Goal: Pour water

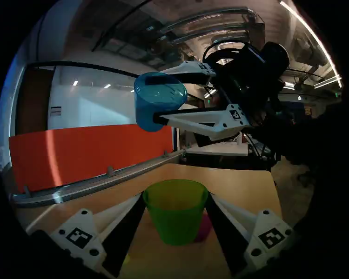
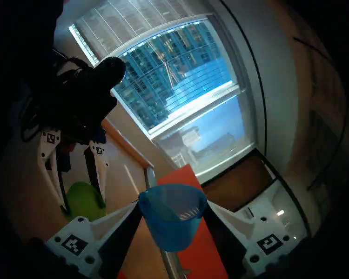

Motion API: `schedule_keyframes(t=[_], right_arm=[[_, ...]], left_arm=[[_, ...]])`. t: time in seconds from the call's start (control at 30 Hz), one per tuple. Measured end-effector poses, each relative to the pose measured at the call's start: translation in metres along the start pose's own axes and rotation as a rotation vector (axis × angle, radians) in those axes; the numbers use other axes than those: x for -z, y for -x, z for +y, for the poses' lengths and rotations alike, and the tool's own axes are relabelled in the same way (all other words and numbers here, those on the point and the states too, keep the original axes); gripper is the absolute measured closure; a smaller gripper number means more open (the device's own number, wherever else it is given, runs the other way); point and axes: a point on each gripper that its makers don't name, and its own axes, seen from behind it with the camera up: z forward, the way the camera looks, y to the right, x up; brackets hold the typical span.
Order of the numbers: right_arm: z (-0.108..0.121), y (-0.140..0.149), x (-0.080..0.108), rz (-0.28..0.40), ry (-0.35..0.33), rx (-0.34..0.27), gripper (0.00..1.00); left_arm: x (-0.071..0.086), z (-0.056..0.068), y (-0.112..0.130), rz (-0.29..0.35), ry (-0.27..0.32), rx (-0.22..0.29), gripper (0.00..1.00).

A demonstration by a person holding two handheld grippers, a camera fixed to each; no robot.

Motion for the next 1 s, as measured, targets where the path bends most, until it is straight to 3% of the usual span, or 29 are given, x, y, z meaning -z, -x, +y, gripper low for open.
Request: schedule_keyframes(t=[1.0], right_arm=[[0.016, 0.003, -0.006, -0.024, 0.042, 0.167, 0.10]], left_arm=[[-0.004, 0.000, 0.002, -0.002, 0.004, -0.010, 0.12]])
